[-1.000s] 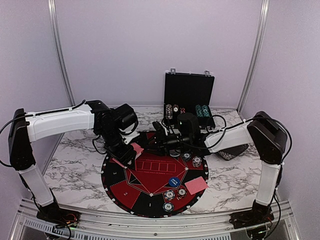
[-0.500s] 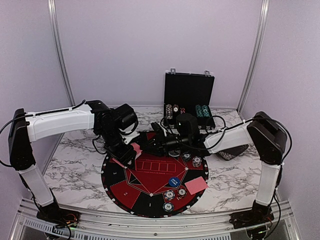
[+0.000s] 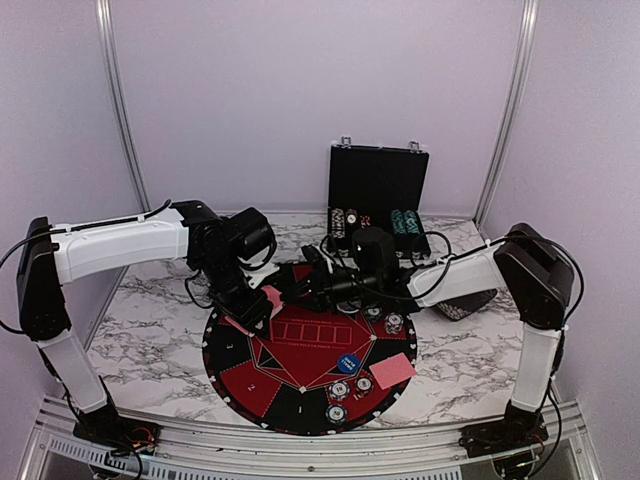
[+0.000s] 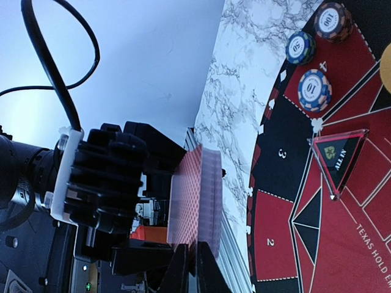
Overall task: Distribute texas hold em gaming equipment
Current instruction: Distribute the poker card in the big blind area.
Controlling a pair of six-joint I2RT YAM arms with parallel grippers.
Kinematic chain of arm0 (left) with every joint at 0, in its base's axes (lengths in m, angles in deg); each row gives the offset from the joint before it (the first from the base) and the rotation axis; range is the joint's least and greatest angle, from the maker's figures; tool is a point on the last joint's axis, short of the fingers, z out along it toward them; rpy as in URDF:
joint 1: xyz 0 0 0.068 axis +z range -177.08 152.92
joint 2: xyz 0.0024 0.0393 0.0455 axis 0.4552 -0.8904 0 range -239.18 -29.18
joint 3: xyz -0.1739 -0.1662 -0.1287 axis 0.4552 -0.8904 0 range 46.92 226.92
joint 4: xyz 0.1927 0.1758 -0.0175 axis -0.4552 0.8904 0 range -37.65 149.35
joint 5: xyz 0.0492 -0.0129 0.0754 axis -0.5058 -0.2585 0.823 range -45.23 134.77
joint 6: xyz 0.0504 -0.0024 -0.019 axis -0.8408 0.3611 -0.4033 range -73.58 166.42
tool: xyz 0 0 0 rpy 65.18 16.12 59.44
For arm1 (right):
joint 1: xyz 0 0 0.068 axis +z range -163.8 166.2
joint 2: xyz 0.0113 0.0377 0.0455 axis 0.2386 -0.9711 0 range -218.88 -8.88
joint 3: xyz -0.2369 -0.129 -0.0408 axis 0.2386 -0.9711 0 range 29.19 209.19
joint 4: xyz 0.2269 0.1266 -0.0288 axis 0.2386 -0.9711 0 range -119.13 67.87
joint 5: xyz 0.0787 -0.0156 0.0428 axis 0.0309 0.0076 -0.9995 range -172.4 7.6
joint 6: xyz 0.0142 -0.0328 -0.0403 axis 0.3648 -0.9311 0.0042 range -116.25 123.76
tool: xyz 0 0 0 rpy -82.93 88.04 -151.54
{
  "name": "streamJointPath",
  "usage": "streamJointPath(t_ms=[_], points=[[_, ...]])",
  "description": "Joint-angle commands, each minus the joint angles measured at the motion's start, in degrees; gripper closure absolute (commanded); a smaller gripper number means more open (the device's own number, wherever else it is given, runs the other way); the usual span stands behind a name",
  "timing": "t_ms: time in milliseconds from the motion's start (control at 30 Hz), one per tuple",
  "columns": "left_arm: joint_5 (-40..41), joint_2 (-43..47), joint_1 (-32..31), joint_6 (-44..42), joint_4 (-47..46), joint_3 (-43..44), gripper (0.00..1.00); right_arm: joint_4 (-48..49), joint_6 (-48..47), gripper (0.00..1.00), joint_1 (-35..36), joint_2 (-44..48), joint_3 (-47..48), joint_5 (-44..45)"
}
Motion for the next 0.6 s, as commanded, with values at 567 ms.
streamJointPath(t_ms=[567], points=[[0.39,1.31,0.1,0.76,-0.08,-1.15,0.49,0.55,-0.52,1.0,-3.6,4.08,-1.27,0.11]])
